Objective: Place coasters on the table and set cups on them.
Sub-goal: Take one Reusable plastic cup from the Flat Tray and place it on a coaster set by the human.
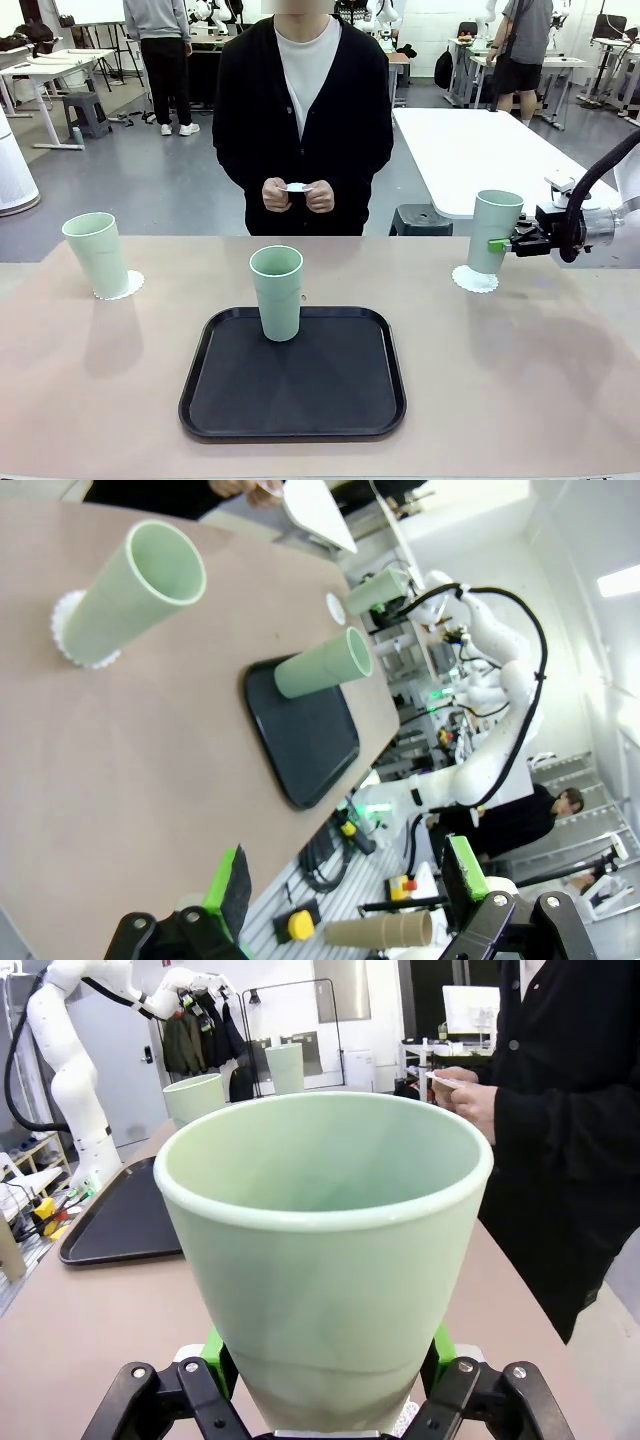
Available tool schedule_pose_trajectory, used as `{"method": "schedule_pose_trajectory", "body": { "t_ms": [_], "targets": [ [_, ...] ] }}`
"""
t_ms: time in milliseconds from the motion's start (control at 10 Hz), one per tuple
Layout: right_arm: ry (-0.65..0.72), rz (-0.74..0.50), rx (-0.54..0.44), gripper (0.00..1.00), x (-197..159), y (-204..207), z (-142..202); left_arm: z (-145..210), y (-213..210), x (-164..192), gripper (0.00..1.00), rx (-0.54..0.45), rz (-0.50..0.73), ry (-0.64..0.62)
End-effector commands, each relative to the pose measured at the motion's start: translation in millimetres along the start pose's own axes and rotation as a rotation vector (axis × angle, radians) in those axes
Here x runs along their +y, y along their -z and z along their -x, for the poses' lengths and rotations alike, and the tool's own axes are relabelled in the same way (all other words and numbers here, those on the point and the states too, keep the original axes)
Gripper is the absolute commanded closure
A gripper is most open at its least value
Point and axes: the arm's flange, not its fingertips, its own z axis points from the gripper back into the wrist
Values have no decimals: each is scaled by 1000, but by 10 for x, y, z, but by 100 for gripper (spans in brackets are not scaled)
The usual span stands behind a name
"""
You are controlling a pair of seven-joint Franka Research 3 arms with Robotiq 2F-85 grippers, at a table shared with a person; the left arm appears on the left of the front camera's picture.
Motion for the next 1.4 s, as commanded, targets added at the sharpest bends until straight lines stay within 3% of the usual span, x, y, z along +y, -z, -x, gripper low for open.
{"method": "schedule_pose_trajectory", "body": {
  "t_ms": [0,1300],
  "targets": [
    [23,7,-23,16,-111,18,-29,12,-21,-15,0,2,5,1],
    [28,-20,-30,16,-61,104,250,12,-21,-15,0,2,5,1]
  ]
}}
